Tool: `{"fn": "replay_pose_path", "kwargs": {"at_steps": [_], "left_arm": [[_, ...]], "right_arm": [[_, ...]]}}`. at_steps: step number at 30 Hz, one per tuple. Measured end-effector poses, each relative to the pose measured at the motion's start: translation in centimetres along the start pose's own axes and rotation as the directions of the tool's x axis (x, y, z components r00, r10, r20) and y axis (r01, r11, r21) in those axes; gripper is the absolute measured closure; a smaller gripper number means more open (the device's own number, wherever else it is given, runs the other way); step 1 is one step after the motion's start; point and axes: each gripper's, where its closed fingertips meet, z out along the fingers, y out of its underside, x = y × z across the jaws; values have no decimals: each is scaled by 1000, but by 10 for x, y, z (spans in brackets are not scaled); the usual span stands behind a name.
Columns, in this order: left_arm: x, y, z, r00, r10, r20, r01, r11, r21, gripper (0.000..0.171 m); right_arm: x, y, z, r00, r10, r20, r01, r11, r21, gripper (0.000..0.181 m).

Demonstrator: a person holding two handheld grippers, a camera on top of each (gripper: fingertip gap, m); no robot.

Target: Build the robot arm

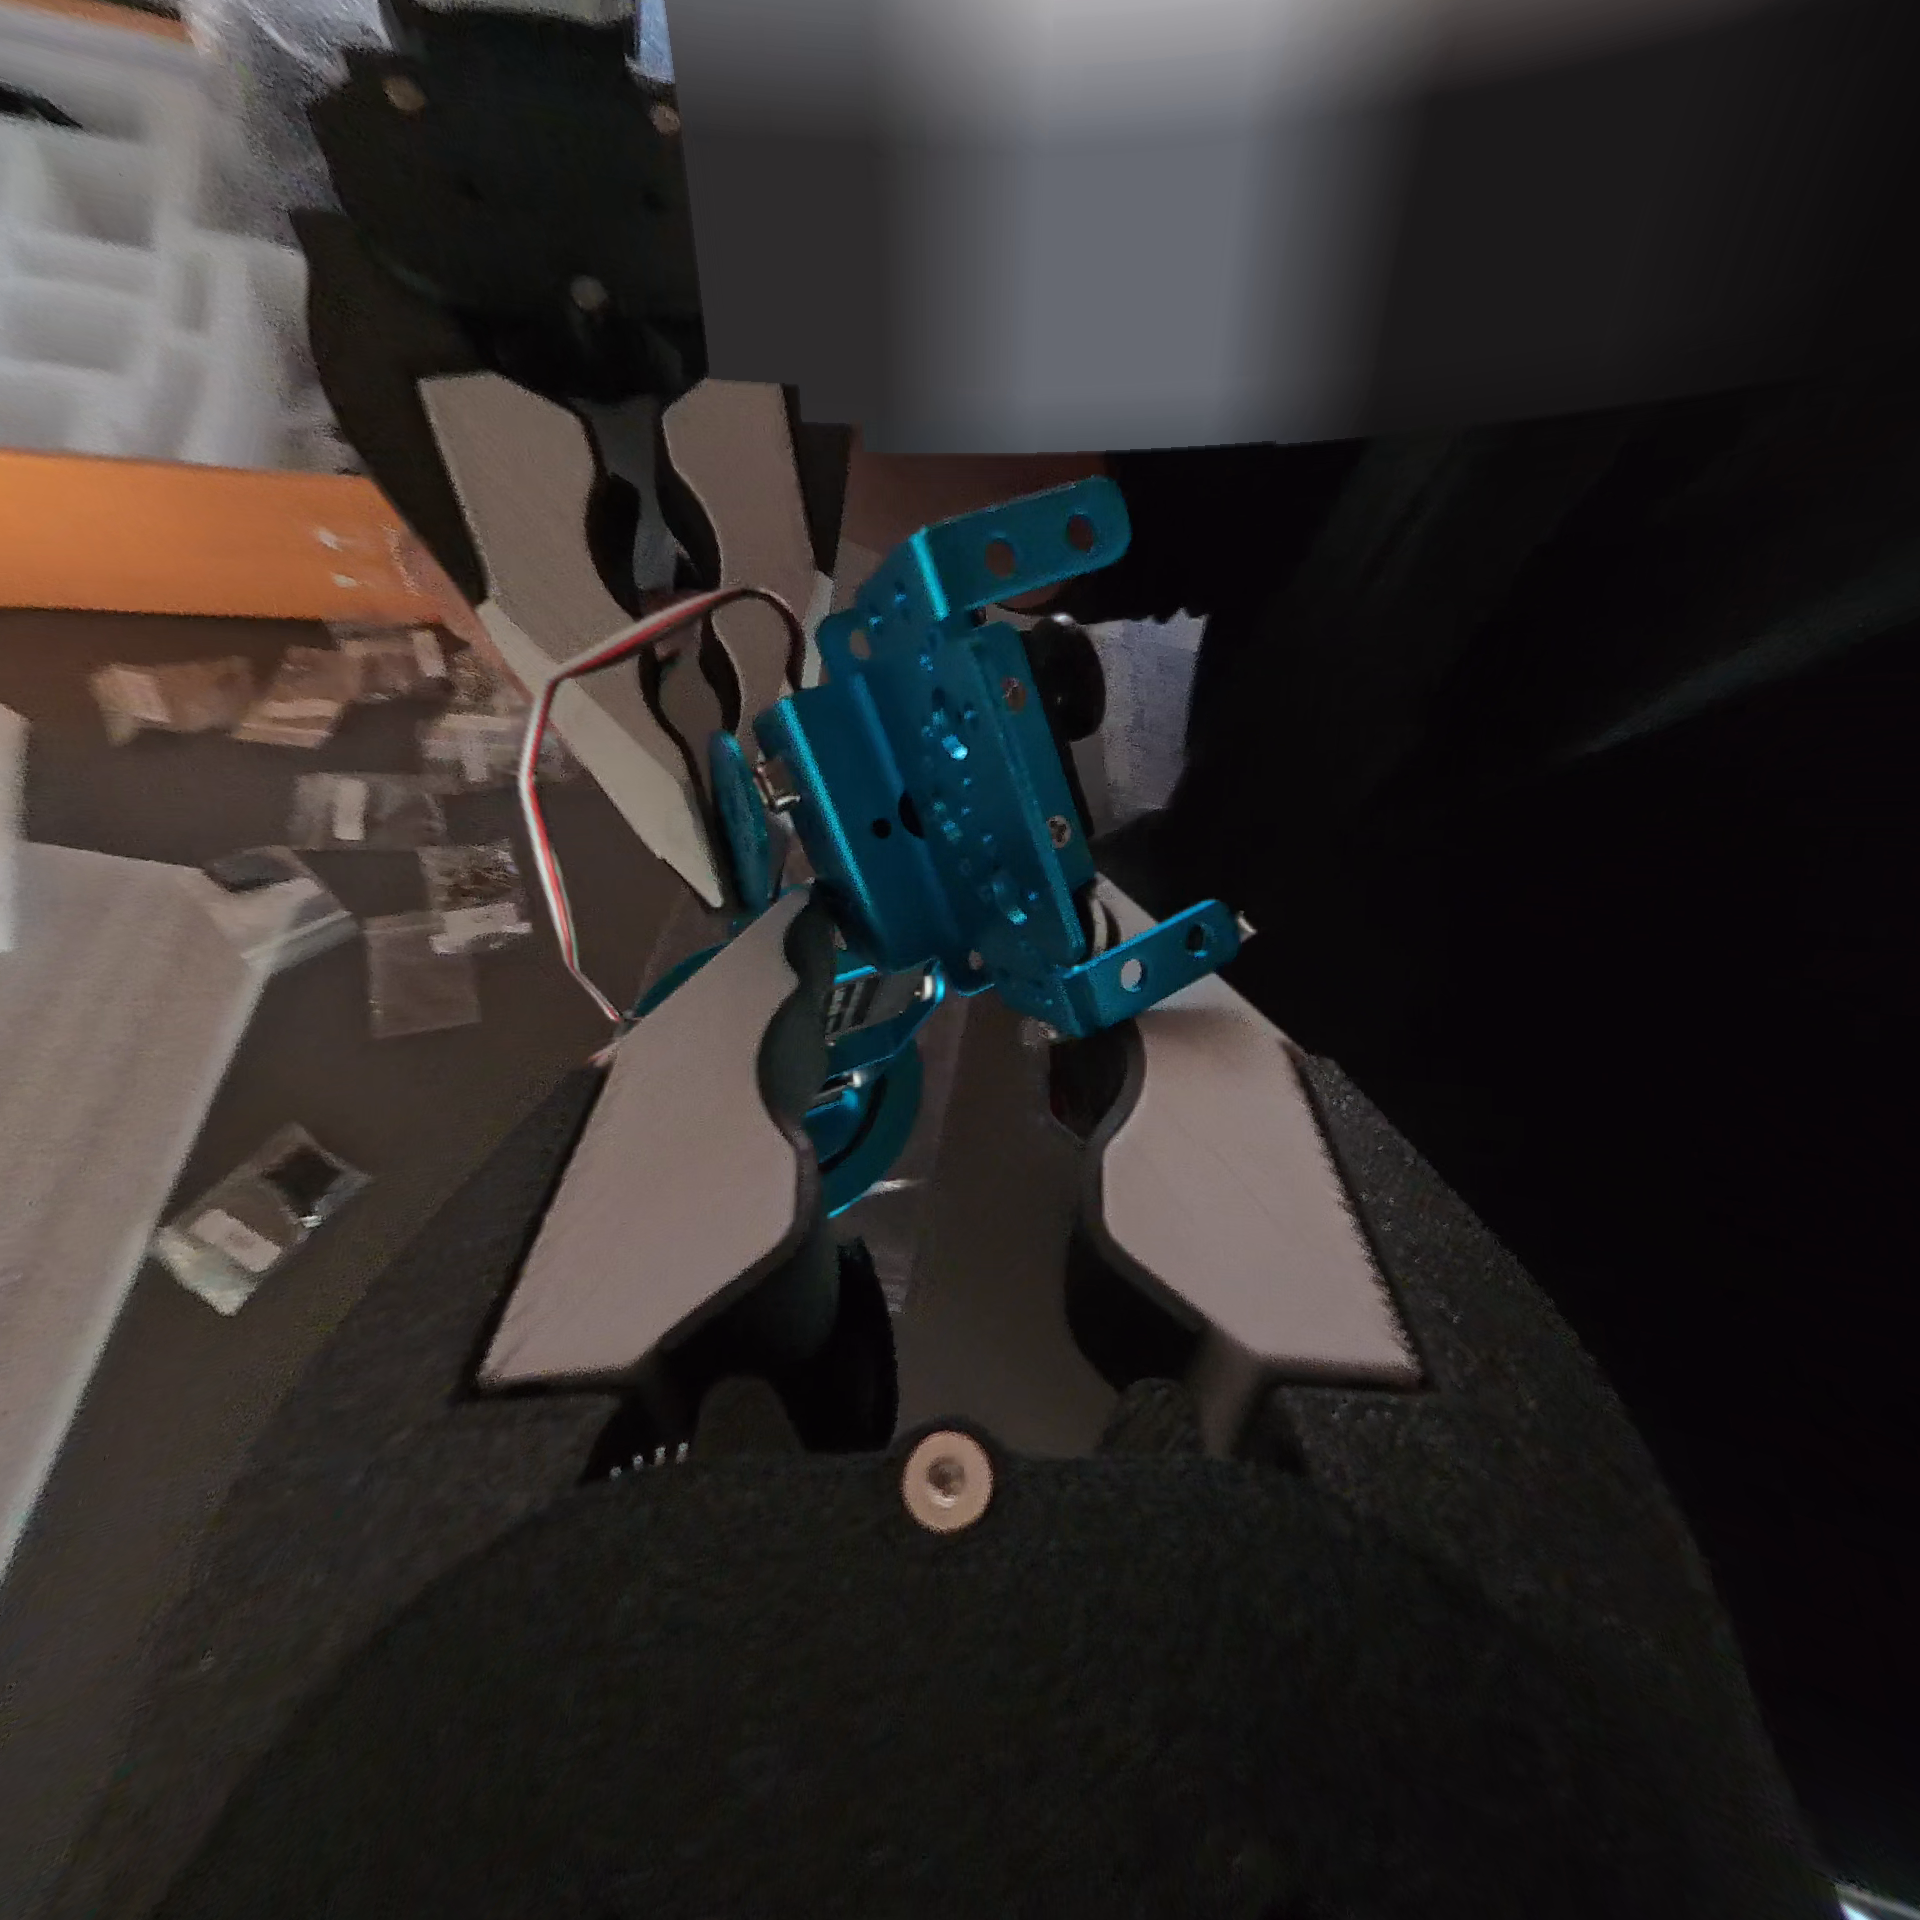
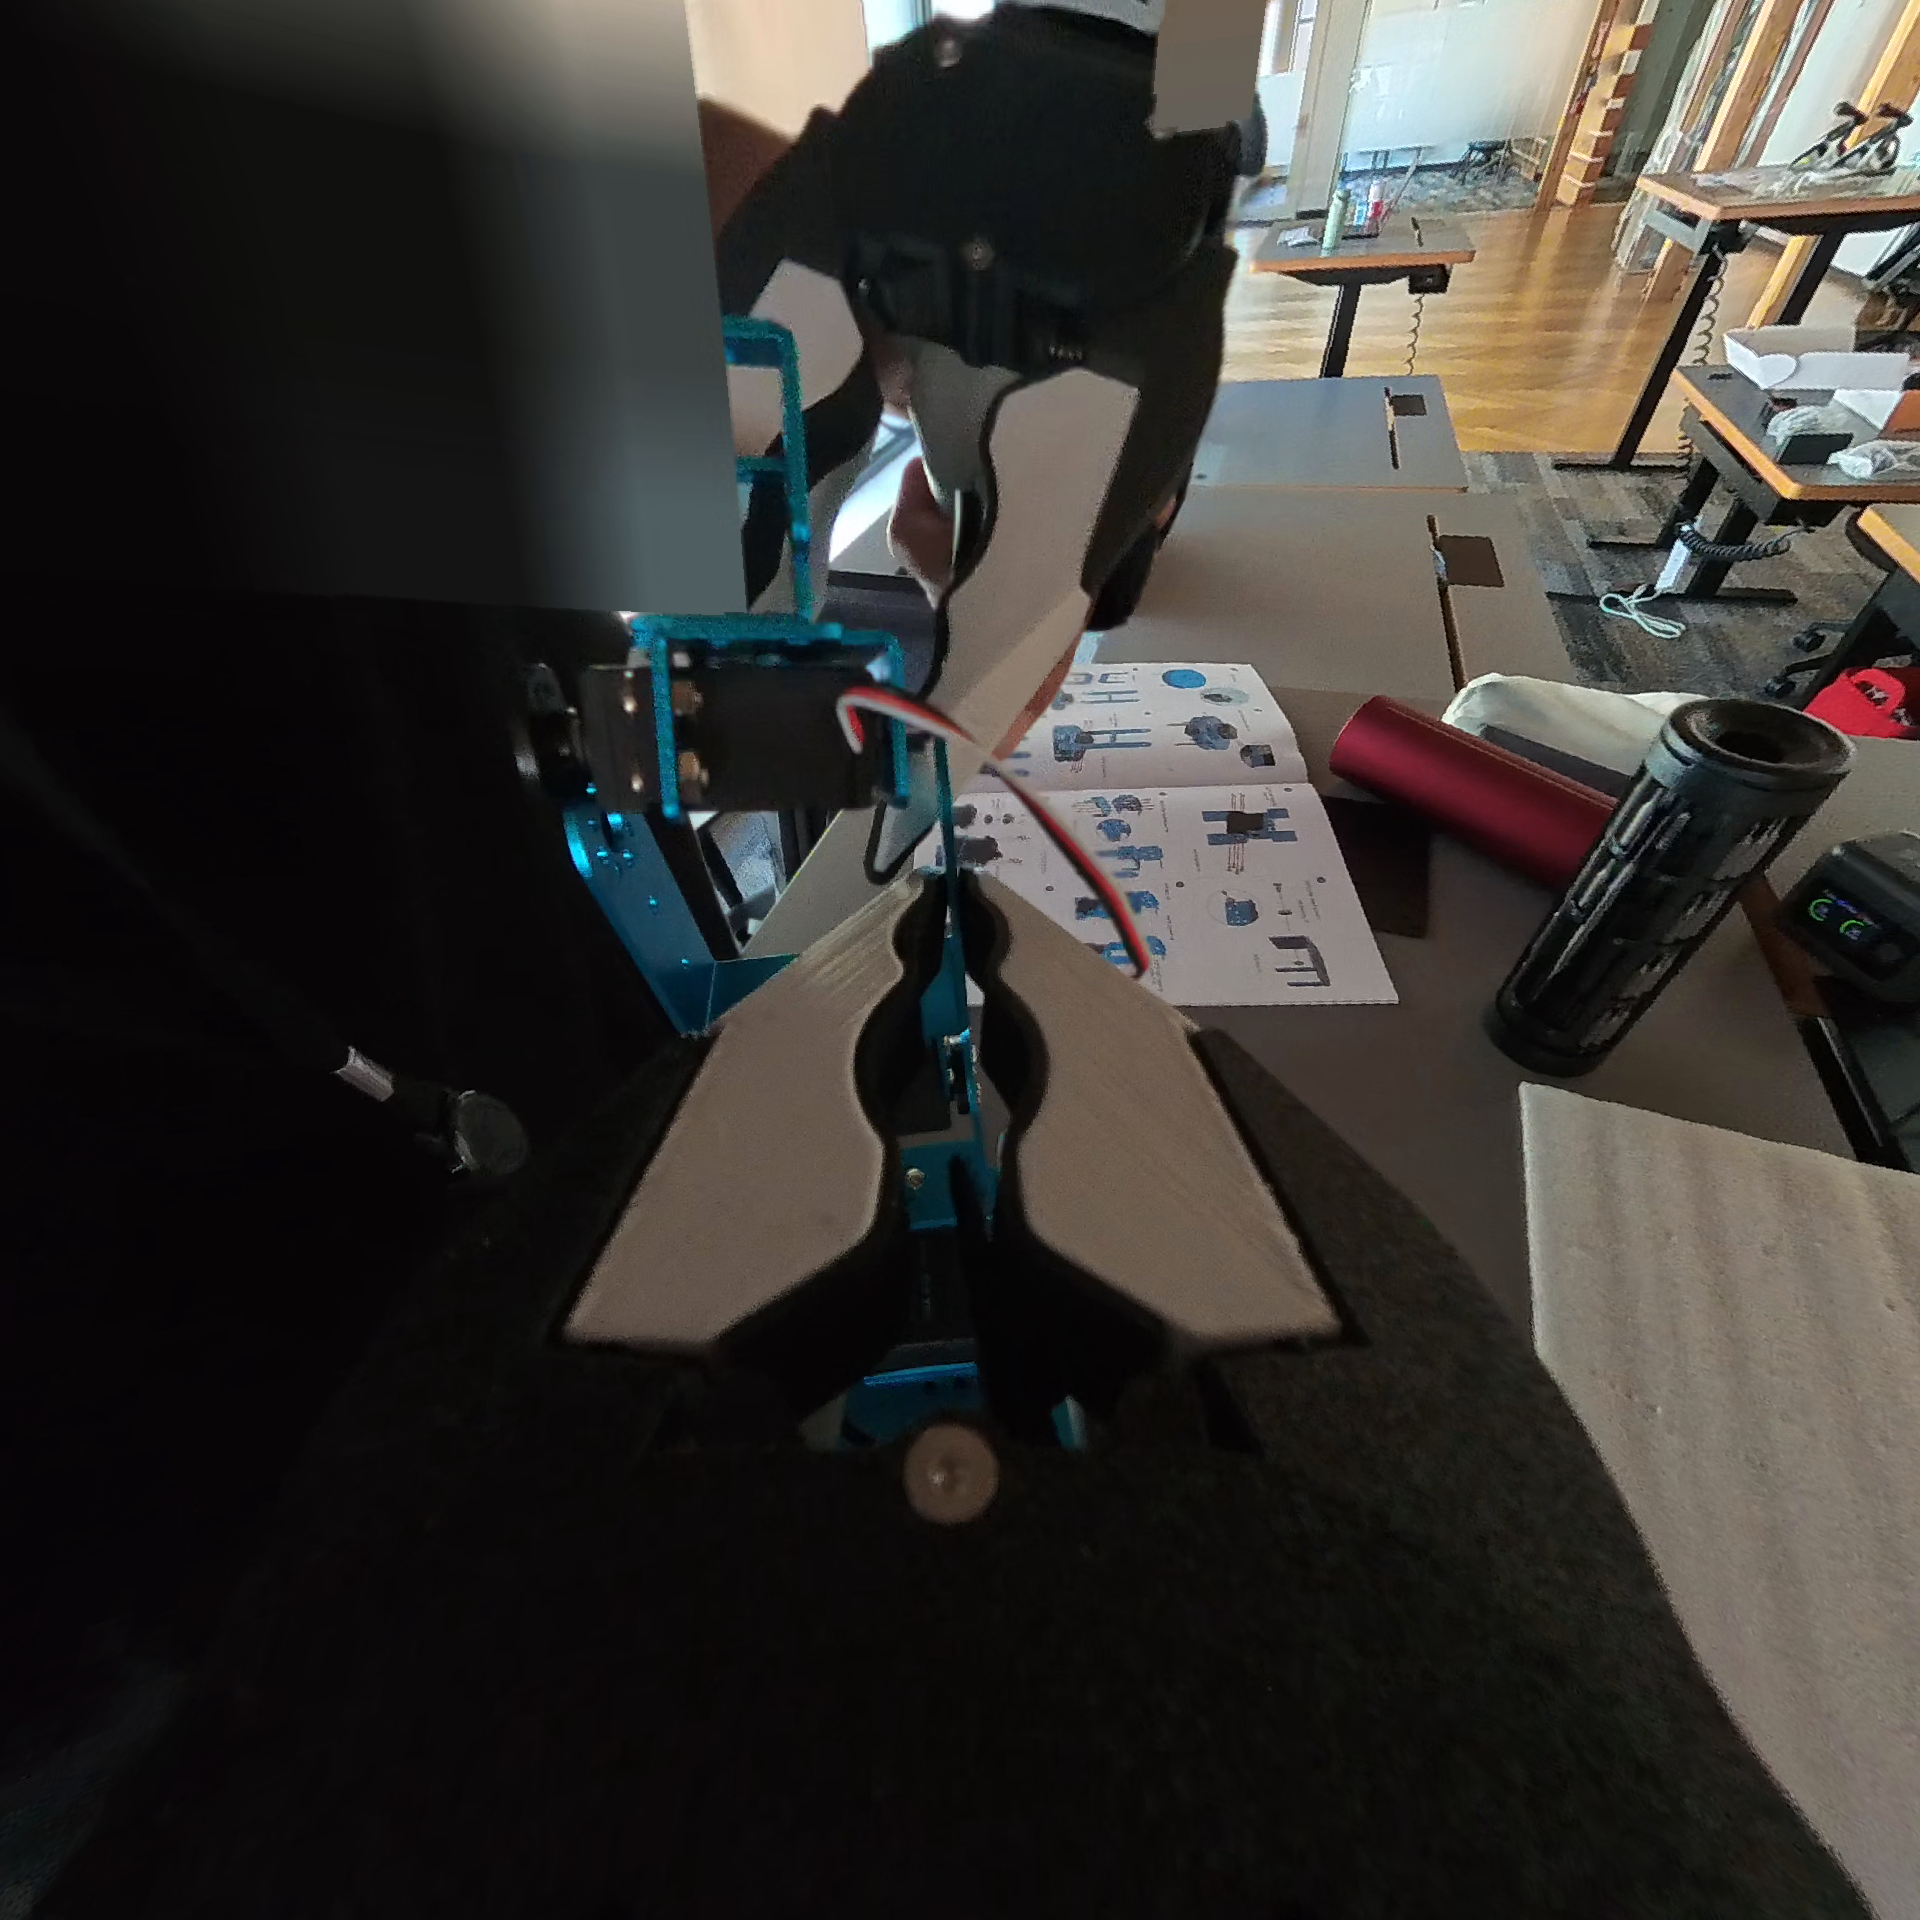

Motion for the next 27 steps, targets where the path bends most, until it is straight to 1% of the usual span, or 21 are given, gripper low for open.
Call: {"fn": "replay_pose_path", "kwargs": {"at_steps": [3, 7, 8, 9, 11, 12, 13, 15, 16, 17, 19, 20, 22, 24, 25, 26, 27], "left_arm": [[0, 0, 1, 997, -46, -57, 45, 999, -30, 127], [0, -1, 2, 995, -69, -70, 66, 996, -54, 126], [0, -1, 2, 995, -75, -70, 71, 996, -53, 126], [0, -1, 2, 994, -80, -72, 77, 996, -48, 126], [-1, -2, 2, 994, -85, -72, 82, 996, -44, 126], [-1, -2, 2, 994, -85, -74, 82, 996, -47, 126], [-1, -2, 2, 994, -85, -75, 81, 995, -51, 126], [-1, -2, 2, 992, -94, -86, 89, 994, -55, 126], [-2, -3, 2, 991, -102, -92, 97, 994, -55, 126], [-2, -3, 1, 989, -108, -101, 103, 993, -56, 126], [-2, -3, 2, 988, -113, -102, 107, 993, -58, 126], [-2, -3, 2, 989, -110, -101, 104, 993, -61, 126], [-2, -3, 2, 989, -111, -99, 105, 992, -62, 126], [-2, -4, 2, 988, -116, -98, 111, 992, -61, 126], [-2, -4, 2, 988, -119, -97, 113, 992, -63, 127], [-2, -4, 2, 988, -121, -97, 115, 991, -64, 126], [-2, -5, 3, 987, -125, -97, 118, 991, -66, 126]], "right_arm": [[1, 0, -1, 1000, 2, -17, -2, 1000, -9, 179], [1, 1, -2, 998, -18, -57, 18, 1000, 7, 178], [-2, 2, -2, 998, -29, -56, 30, 999, 15, 171], [-3, 4, -3, 998, -26, -57, 26, 1000, 11, 169], [-16, 15, -4, 1000, 13, 27, -12, 999, -33, 131], [-17, 20, -6, 998, 55, 41, -53, 997, -47, 129], [-16, 21, -6, 996, 84, 28, -83, 996, -45, 127], [-18, 17, -6, 999, 48, 0, -48, 999, -25, 135], [-17, 13, -7, 999, 30, -30, -30, 1000, -8, 136], [-17, 10, -8, 998, 41, -42, -41, 999, 0, 137], [-16, 10, -13, 997, 64, -49, -64, 998, 3, 134], [-13, 8, -18, 995, 74, -74, -73, 997, 17, 129], [-13, 6, -30, 989, 71, -133, -67, 997, 33, 139], [-32, -7, -36, 993, 44, -108, -33, 994, 100, 156], [-41, -14, -37, 995, 44, -93, -30, 989, 148, 159], [-50, -16, -35, 996, 50, -69, -38, 986, 163, 158], [-52, -14, -34, 996, 67, -67, -55, 986, 159, 154]]}}
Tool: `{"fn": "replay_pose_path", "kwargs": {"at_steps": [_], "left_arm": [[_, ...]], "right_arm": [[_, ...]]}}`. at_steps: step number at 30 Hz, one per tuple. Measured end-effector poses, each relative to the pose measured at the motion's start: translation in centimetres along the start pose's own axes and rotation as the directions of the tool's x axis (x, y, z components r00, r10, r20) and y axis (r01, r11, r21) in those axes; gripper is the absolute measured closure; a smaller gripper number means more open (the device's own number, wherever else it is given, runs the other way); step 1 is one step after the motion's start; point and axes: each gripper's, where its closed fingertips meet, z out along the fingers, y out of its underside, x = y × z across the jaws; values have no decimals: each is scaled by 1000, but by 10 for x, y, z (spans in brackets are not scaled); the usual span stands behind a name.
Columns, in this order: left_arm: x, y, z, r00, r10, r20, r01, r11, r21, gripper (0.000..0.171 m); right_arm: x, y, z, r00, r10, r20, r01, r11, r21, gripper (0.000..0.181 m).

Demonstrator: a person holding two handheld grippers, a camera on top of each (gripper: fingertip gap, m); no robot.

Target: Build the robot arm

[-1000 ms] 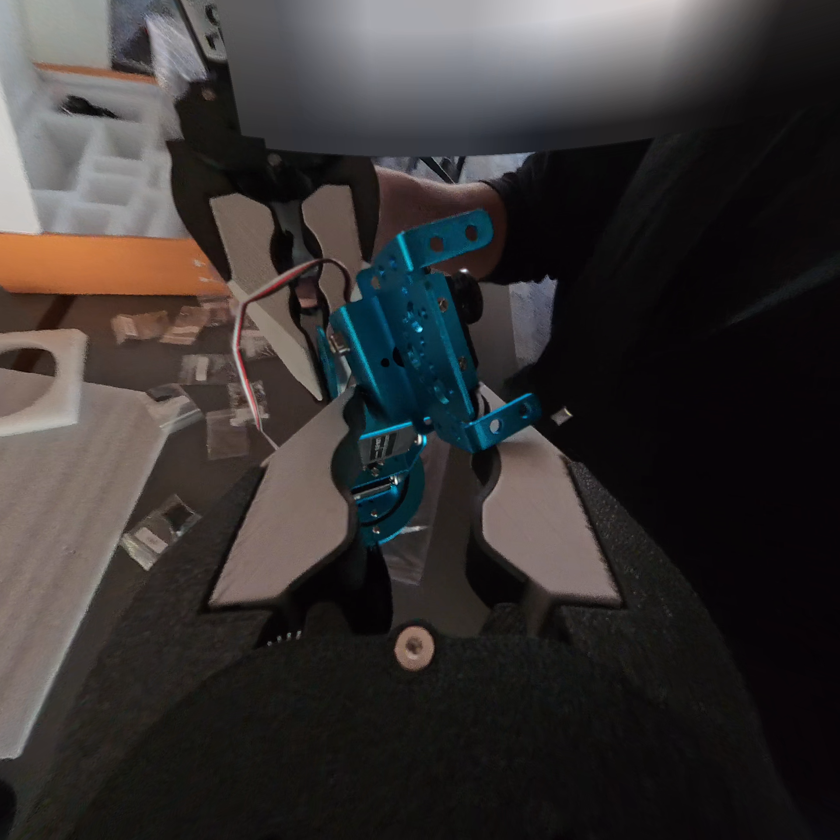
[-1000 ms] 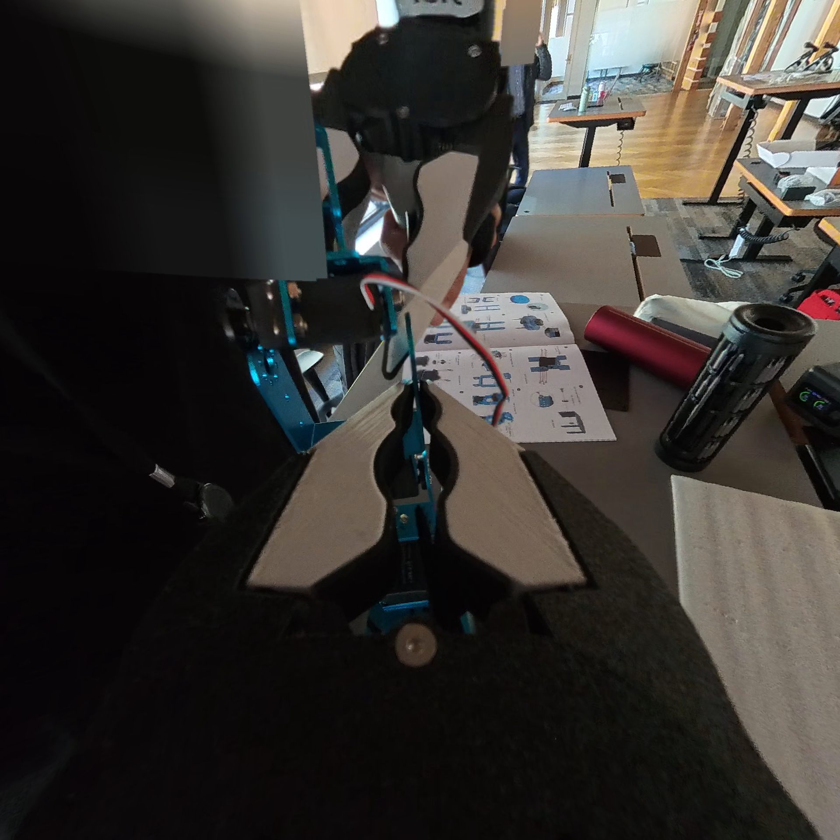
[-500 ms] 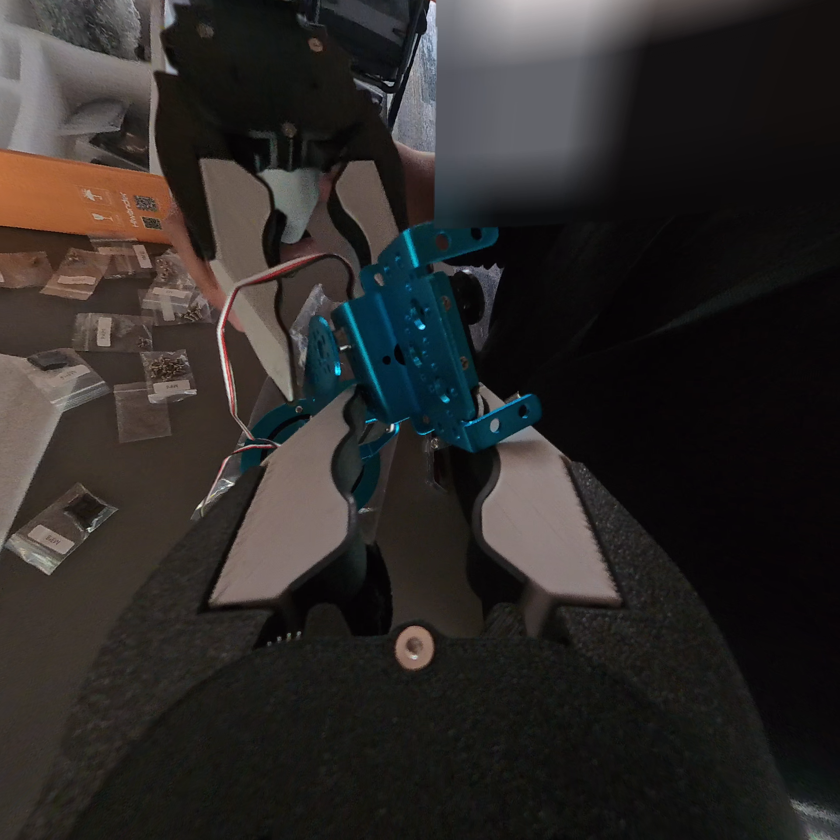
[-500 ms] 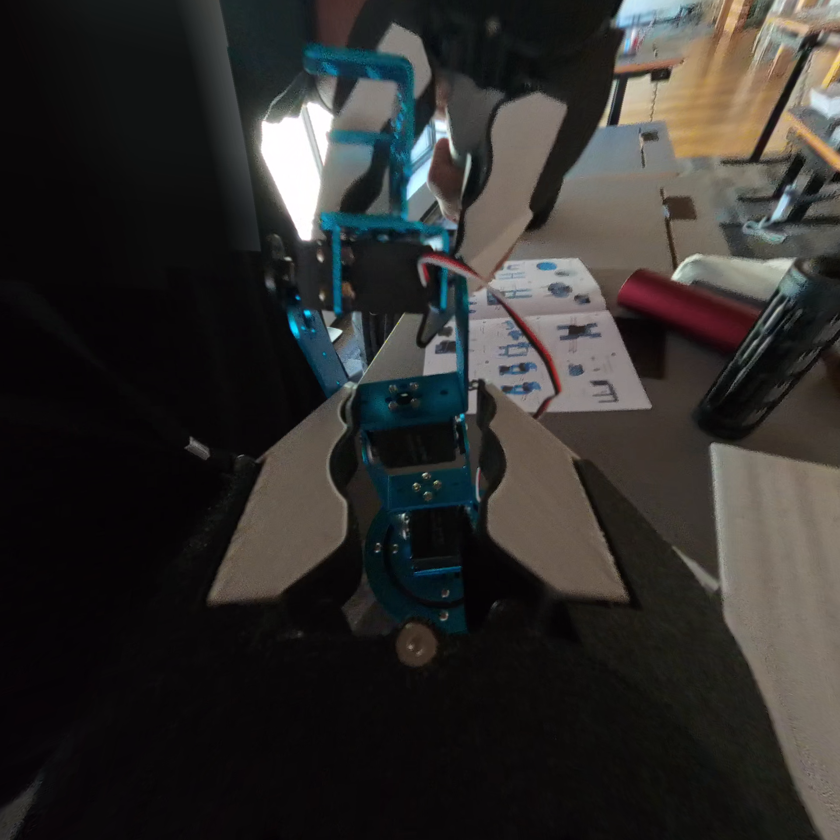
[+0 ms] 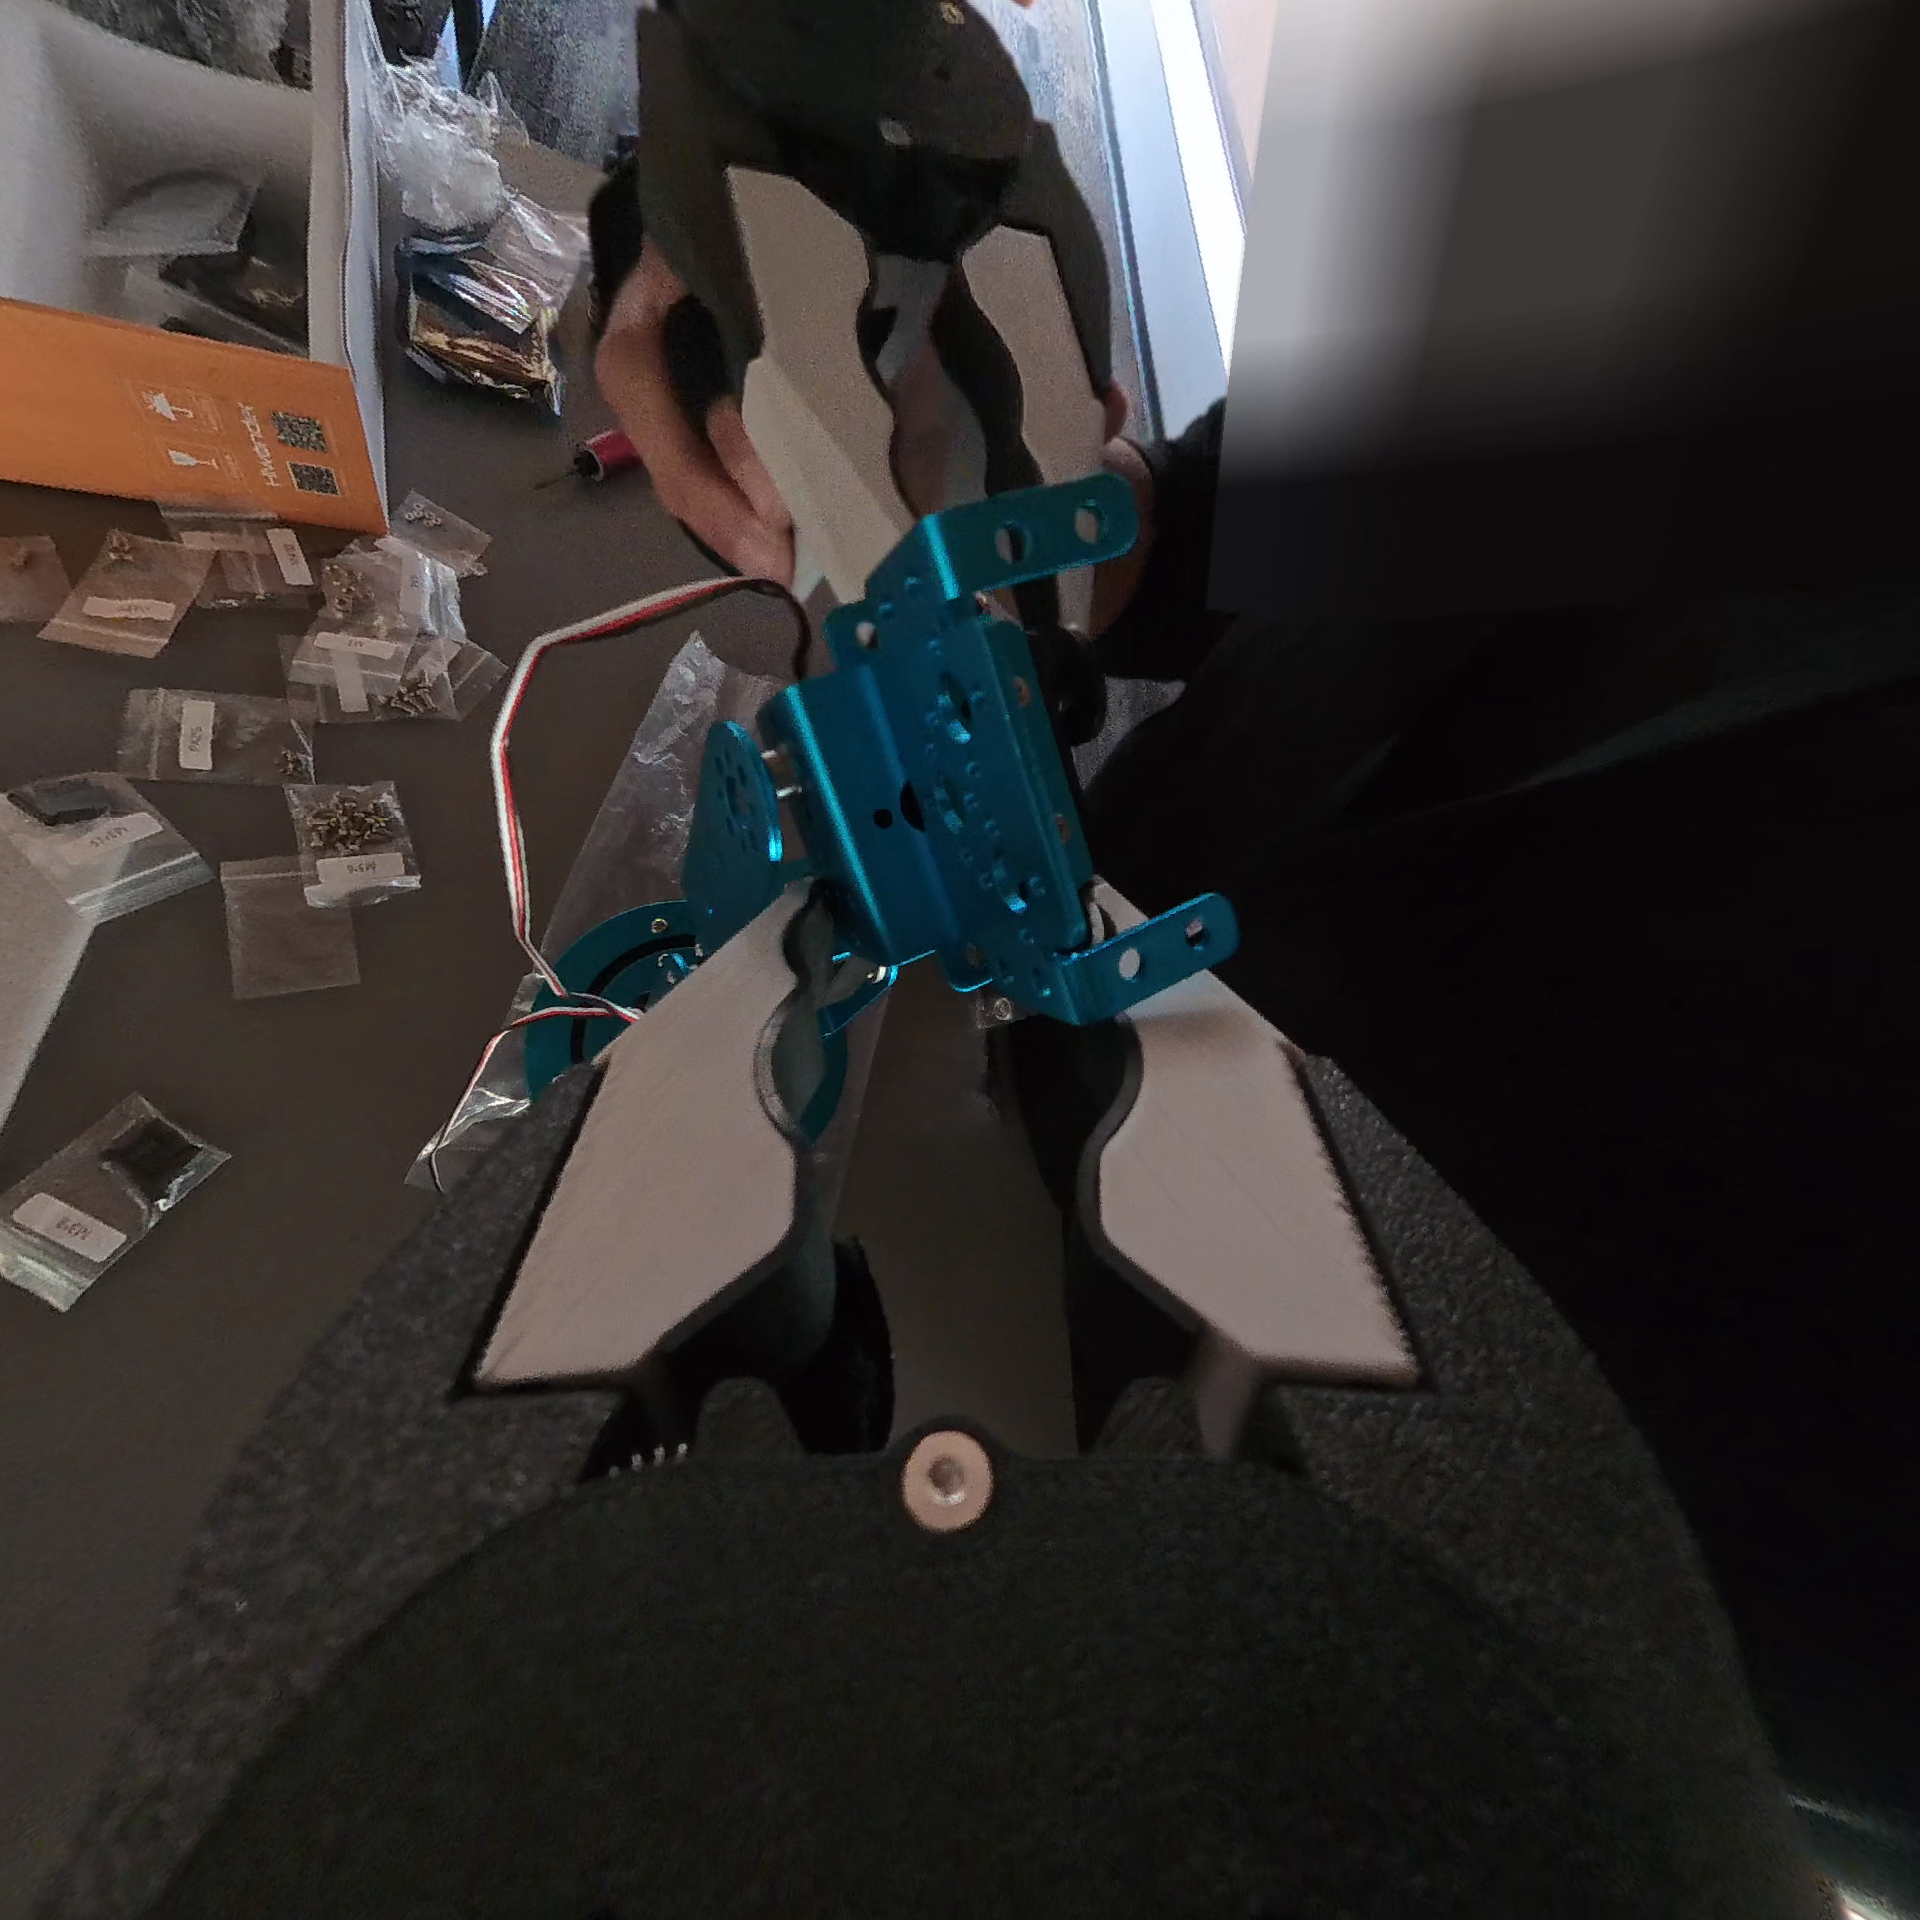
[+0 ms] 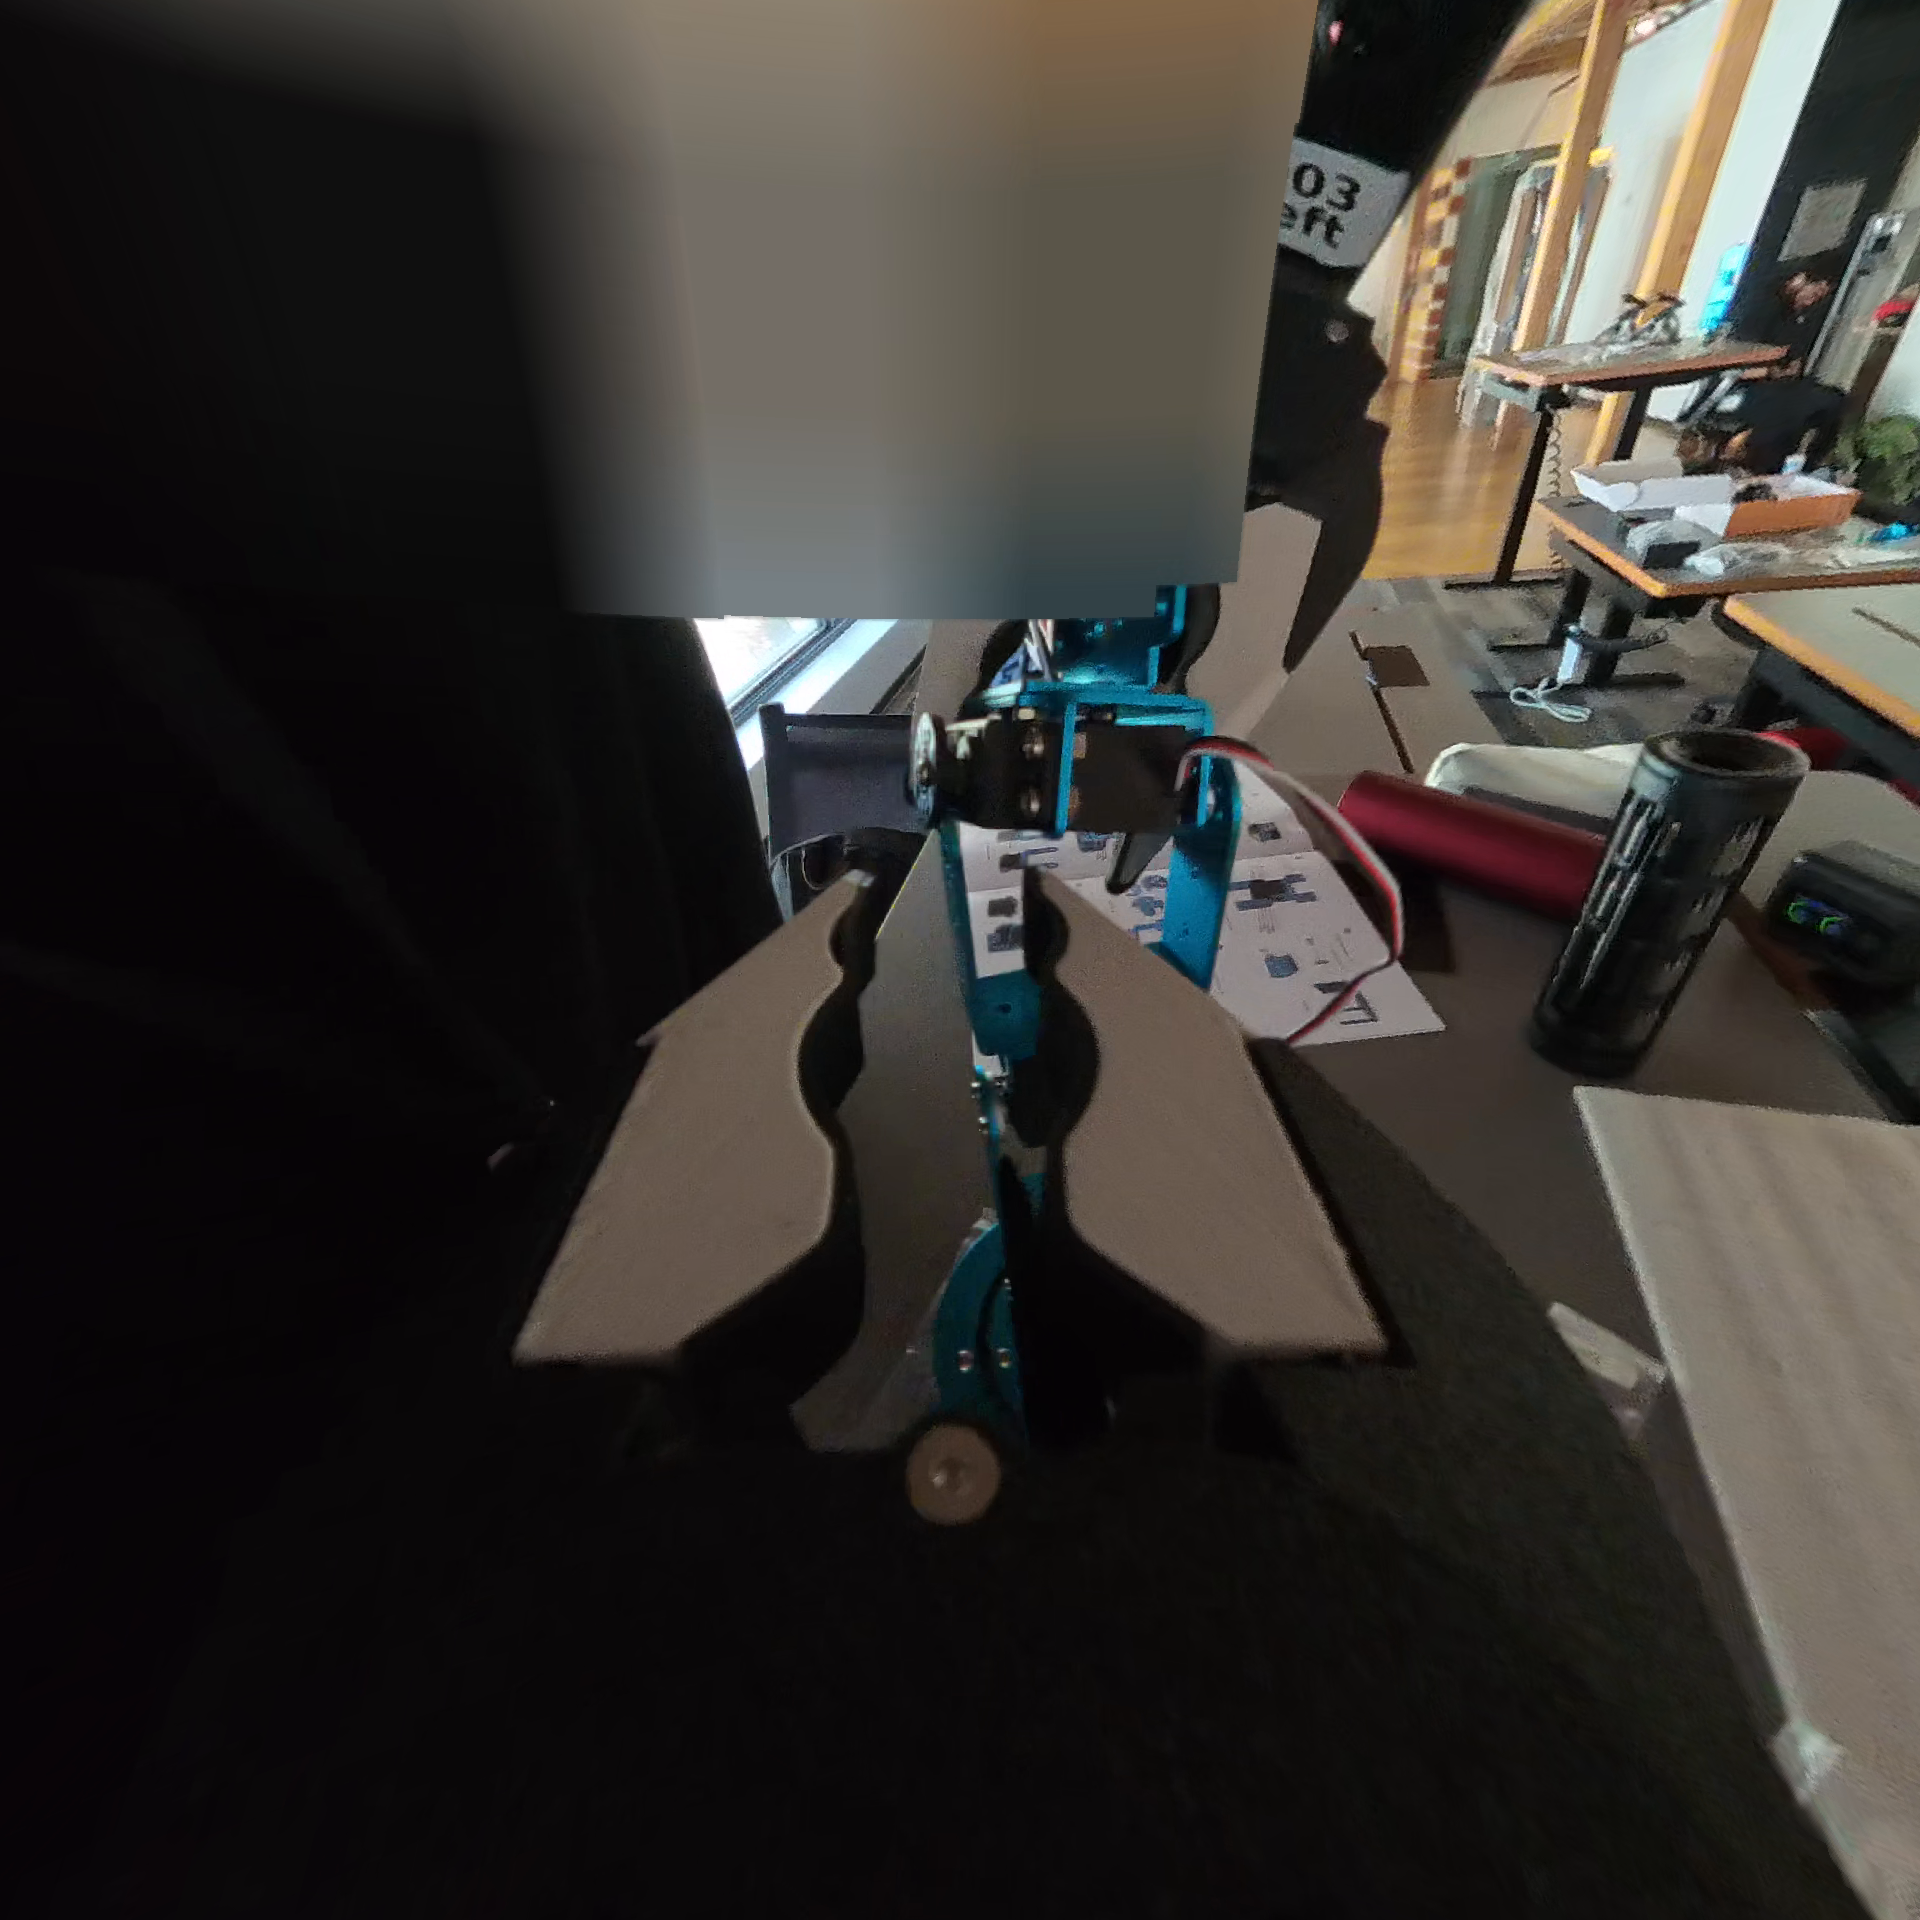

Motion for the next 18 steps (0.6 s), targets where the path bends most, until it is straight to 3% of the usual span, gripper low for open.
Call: {"fn": "replay_pose_path", "kwargs": {"at_steps": [2, 4, 6, 10, 18], "left_arm": [[0, -1, 0, 1000, -5, -2, 5, 1000, -2, 126], [0, -1, 0, 1000, -16, -12, 16, 1000, -6, 126], [0, -1, 0, 999, -30, -16, 30, 999, -14, 125], [-1, -2, 1, 999, -47, 6, 47, 999, 2, 125], [-3, -6, 5, 990, -64, 122, 42, 983, 177, 125]], "right_arm": [[-2, -3, 1, 998, 56, 26, -58, 997, 54, 148], [-7, -8, 4, 993, 94, 76, -101, 990, 101, 156], [-1, -7, 7, 995, 88, 42, -92, 989, 115, 174], [-1, -6, 7, 992, 118, 50, -124, 984, 128, 176], [0, -5, 7, 989, 144, 40, -148, 980, 135, 179]]}}
